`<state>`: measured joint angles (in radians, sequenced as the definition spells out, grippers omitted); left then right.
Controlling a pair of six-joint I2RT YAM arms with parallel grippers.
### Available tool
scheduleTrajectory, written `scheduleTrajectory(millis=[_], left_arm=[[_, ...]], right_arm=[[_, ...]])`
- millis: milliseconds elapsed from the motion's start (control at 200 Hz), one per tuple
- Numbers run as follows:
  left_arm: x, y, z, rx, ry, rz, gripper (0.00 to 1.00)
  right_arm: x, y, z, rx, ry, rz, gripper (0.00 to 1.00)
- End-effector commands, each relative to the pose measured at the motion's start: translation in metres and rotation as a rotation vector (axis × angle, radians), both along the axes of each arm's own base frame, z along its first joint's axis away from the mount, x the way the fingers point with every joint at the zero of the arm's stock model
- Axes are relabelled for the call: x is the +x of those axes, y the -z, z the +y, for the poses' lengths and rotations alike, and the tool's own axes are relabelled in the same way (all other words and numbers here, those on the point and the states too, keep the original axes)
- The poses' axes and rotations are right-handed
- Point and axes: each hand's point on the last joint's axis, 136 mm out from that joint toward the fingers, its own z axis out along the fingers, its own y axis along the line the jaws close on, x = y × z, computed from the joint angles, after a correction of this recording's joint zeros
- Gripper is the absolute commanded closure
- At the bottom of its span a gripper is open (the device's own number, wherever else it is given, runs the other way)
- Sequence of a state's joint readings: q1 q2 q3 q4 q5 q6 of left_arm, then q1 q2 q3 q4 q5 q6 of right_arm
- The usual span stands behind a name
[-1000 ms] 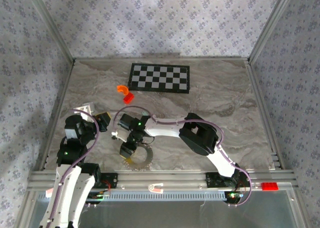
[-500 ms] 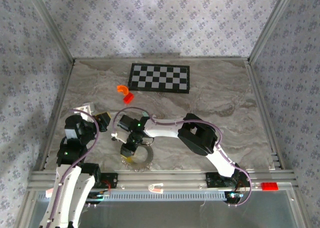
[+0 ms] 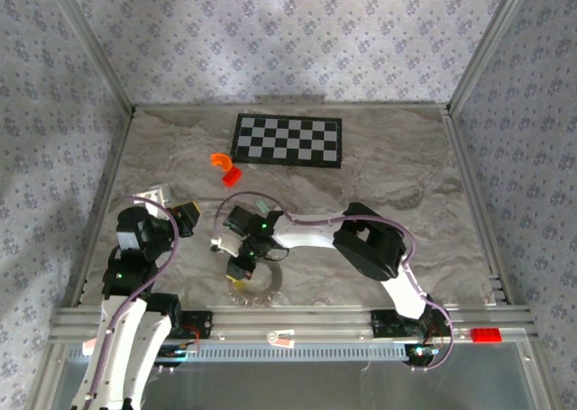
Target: Put the keys on the keyring
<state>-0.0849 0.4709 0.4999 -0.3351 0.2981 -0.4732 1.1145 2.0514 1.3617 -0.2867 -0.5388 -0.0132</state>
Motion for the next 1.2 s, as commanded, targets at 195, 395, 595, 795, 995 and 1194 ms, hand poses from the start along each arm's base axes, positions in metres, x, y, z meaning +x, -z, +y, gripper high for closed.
scheduleTrajectory(millis=[195,395,595,795,995,1194], left_arm=[[-0.01,-0.047,-0.04,-0.124,0.239,-0.171,0.79],[-0.034,-0.086,-0.075,-0.144,0.426,-0.298,0.8],[-0.054,-0.1,-0.106,-0.085,0.564,-0.338,0.86],[-0.059,-0.097,-0.132,-0.045,0.644,-0.324,1.0],[-0.067,-0.098,-0.164,-0.027,0.741,-0.335,1.0],[-0.086,-0.102,-0.183,-0.022,0.829,-0.384,1.0]], right_arm=[[0.035,-0.096,-0.032,0.401,0.104,-0.18,1.0],[0.051,-0.16,-0.063,0.643,0.179,-0.236,1.0],[0.049,-0.228,-0.089,0.844,0.177,-0.333,1.0],[0.044,-0.27,-0.11,0.97,0.178,-0.422,1.0],[0.037,-0.285,-0.121,1.015,0.173,-0.452,1.0],[0.034,-0.288,-0.13,1.023,0.189,-0.464,1.0]])
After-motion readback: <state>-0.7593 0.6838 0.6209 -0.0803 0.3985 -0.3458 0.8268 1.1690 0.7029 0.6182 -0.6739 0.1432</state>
